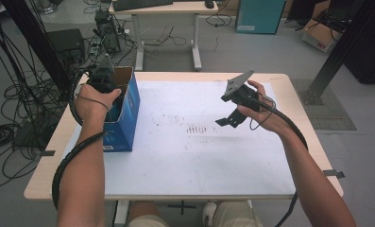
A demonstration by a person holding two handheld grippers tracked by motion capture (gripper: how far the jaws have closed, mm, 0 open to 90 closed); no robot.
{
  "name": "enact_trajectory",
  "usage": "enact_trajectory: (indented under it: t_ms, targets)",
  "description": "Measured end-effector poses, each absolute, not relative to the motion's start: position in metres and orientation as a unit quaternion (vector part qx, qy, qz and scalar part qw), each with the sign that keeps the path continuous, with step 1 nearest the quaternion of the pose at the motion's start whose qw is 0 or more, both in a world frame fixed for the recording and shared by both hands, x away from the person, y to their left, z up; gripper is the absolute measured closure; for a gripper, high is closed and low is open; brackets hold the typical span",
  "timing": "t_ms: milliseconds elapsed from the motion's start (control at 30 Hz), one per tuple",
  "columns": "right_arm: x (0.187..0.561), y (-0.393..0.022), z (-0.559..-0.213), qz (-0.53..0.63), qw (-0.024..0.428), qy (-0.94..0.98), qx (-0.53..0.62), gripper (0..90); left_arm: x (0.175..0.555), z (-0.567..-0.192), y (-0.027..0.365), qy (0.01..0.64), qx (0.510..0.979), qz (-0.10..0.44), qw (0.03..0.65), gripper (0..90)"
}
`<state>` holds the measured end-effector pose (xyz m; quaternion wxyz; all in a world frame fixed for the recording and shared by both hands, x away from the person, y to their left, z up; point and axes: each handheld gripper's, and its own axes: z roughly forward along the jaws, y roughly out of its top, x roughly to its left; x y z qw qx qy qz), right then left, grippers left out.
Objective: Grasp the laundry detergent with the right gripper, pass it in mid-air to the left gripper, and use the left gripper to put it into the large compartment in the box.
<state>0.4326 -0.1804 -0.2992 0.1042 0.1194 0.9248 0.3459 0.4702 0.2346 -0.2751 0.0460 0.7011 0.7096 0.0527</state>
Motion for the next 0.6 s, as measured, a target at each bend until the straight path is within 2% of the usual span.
enact_trajectory:
  t_ms: [600]
  targets:
    - [0.4326,-0.1810,-0.2999,0.343,0.104,0.926,0.120,5.0,0.4708,-0.2751,0.2336,0.708,0.703,0.051,0.043,36.6]
